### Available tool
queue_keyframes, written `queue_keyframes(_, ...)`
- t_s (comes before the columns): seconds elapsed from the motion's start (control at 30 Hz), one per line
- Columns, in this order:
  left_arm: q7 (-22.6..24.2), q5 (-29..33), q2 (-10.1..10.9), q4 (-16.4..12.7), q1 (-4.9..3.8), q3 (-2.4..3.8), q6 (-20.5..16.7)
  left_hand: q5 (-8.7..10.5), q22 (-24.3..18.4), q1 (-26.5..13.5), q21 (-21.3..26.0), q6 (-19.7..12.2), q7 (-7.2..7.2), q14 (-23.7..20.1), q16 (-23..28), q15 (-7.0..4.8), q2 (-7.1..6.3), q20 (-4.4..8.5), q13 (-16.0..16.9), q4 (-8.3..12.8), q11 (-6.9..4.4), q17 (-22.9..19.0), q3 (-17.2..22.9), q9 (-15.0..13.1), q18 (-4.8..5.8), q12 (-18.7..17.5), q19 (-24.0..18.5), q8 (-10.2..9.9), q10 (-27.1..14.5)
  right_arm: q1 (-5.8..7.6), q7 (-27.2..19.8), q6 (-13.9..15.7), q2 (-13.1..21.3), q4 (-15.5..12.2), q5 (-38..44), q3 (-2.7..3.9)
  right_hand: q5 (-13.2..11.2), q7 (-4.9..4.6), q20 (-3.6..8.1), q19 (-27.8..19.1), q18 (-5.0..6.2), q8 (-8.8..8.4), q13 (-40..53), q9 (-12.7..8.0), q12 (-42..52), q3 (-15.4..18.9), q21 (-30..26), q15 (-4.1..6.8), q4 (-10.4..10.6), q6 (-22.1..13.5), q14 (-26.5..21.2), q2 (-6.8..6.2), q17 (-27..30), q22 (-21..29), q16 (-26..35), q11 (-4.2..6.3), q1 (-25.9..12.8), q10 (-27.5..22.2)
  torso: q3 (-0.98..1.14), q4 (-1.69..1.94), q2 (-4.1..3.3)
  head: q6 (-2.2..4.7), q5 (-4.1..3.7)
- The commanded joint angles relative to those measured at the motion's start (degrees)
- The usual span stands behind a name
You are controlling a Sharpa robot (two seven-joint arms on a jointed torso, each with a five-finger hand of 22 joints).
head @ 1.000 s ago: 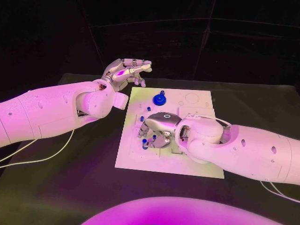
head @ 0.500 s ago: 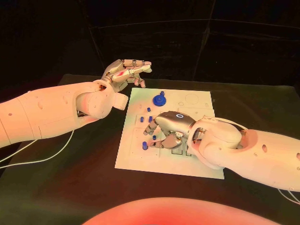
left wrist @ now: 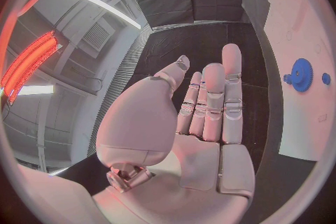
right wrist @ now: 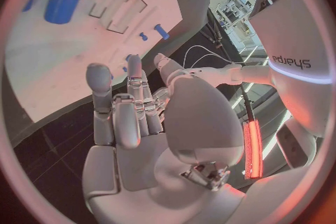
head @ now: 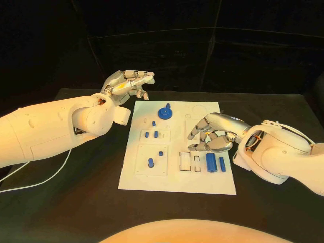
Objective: Assemble the parts on the task board
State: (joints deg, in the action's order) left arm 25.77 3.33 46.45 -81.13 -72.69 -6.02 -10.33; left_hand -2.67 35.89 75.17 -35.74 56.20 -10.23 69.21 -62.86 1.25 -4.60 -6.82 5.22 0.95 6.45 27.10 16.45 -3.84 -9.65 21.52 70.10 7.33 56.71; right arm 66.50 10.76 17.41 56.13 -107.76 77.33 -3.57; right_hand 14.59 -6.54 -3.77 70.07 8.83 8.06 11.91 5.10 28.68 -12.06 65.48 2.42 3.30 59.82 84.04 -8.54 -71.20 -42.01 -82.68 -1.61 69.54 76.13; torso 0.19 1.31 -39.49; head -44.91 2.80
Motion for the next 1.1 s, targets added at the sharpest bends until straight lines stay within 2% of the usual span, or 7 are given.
queue_keyframes(0.03, 0.26, 0.11, 0.07, -0.24, -0.07, 0.04, 0.41, -0.08, -0.09, -0.02, 0.21, -0.06, -0.24, -0.09, -0.16, 0.20, 0.64, -0.16, -0.06, -0.01, -0.01, -0.05, -0.37, -0.05, -0.72, 0.40, 0.20, -0.25, -0.54, 0.16, 8.18, 1.61, 1.81, -0.30, -4.86, -0.01, 3.03, 0.93, 0.79, 1.20, -0.63, 1.84, 12.30, 0.58, 11.80, 3.41, 1.11, 0.79, 1.76, 0.99, 3.48, -0.82, -2.58, -1.70, -1.24, 0.85, -1.34, 2.16, -0.23, -0.50, 0.31, 0.34, -1.45)
queue_keyframes(0.1, 0.28, 0.11, 0.08, -0.40, -0.07, 0.03, 0.39, -0.08, -0.09, -0.02, 0.21, -0.06, -0.24, -0.09, -0.16, 0.20, 0.64, -0.16, -0.06, -0.01, -0.01, -0.05, -0.37, -0.05, -0.72, 0.40, 0.20, -0.25, -0.54, 0.16, 10.62, 1.52, 3.14, -0.16, -4.71, -0.04, 3.82, 1.34, 1.07, 1.72, -0.88, 3.23, 26.76, 1.11, 24.10, 5.94, 1.65, 1.10, 2.99, 0.98, 3.72, -0.57, -4.62, -2.61, -2.16, 1.16, -1.27, 3.04, -0.23, -0.69, 0.38, 0.52, -2.21)
queue_keyframes(0.2, 0.31, 0.11, 0.15, -0.63, -0.07, 0.02, 0.41, -0.08, -0.09, -0.02, 0.21, -0.06, -0.24, -0.09, -0.16, 0.20, 0.64, -0.16, -0.06, -0.01, -0.01, -0.05, -0.37, -0.05, -0.72, 0.40, 0.20, -0.25, -0.54, -0.11, 13.72, 1.17, 4.58, -0.18, -2.81, -0.09, 3.47, 1.38, 1.17, 1.90, -0.88, 4.88, 38.21, 1.79, 33.39, 9.37, 1.80, 1.08, 4.63, 0.24, 3.85, -0.09, -6.14, -2.92, -2.81, 1.23, -0.66, 2.69, -0.12, -1.04, 0.48, 0.66, -2.85)
queue_keyframes(0.33, 0.32, 0.11, 0.25, -0.75, -0.06, -0.07, 0.40, -0.08, -0.09, -0.02, 0.21, -0.06, -0.24, -0.09, -0.16, 0.20, 0.64, -0.16, -0.06, -0.01, -0.01, -0.05, -0.37, -0.05, -0.72, 0.40, 0.20, -0.25, -0.54, -1.08, 16.84, -0.24, 5.68, -0.79, 1.31, -0.13, 3.87, 1.65, 1.20, 2.09, -0.95, 6.80, 45.06, 2.62, 38.64, 13.53, 1.94, 1.16, 8.34, 0.20, 4.01, 0.29, -7.44, -3.25, -3.32, 1.37, -2.34, 3.08, -0.04, -1.45, 0.63, 0.90, -3.66)
queue_keyframes(0.43, 0.33, 0.12, 0.30, -0.78, -0.05, -0.13, 0.41, -0.08, -0.09, -0.02, 0.21, -0.06, -0.24, -0.09, -0.16, 0.20, 0.64, -0.16, -0.06, -0.01, -0.01, -0.05, -0.37, -0.05, -0.72, 0.40, 0.20, -0.25, -0.54, -1.97, 18.99, -1.70, 5.96, -0.98, 4.33, -0.18, 3.51, 1.80, 1.24, 2.30, -1.03, 8.87, 48.34, 3.56, 40.71, 17.66, 2.05, 1.32, 12.82, -0.62, 4.06, 0.64, -8.05, -3.59, -3.54, 1.31, -1.07, 2.67, -0.05, -1.65, 0.79, 0.89, -3.81)
queue_keyframes(0.47, 0.33, 0.12, 0.30, -0.79, -0.05, -0.14, 0.42, -0.08, -0.09, -0.02, 0.21, -0.06, -0.24, -0.09, -0.16, 0.20, 0.64, -0.16, -0.06, -0.01, -0.01, -0.05, -0.37, -0.05, -0.72, 0.40, 0.20, -0.25, -0.54, -2.16, 19.36, -1.96, 5.97, -1.00, 4.85, -0.19, 3.42, 1.78, 1.23, 2.30, -1.03, 9.14, 48.61, 3.68, 40.84, 18.12, 2.04, 1.29, 13.22, -0.72, 4.06, 0.61, -8.08, -3.59, -3.55, 1.36, -0.88, 2.62, -0.07, -1.67, 0.84, 0.88, -3.84)
queue_keyframes(1.1, -0.02, 0.12, 0.50, -0.63, 0.08, -0.25, 0.80, -0.07, -0.12, -0.10, 0.24, -0.11, -0.29, -0.12, -0.18, 0.23, 0.68, -0.19, -0.07, -0.10, 0.03, -0.13, -0.54, -0.06, -0.72, 0.51, 0.24, -0.22, -0.62, -5.07, 21.09, -3.99, 3.64, -1.30, 7.91, -0.27, 2.97, 2.22, 1.38, 2.43, -1.07, 12.16, 51.89, 5.22, 42.68, 20.68, 2.13, 1.50, 13.44, -0.62, 4.19, 1.14, -8.90, -3.90, -3.82, 1.73, -0.35, 3.20, -0.11, -1.73, 0.72, 0.87, -4.17)
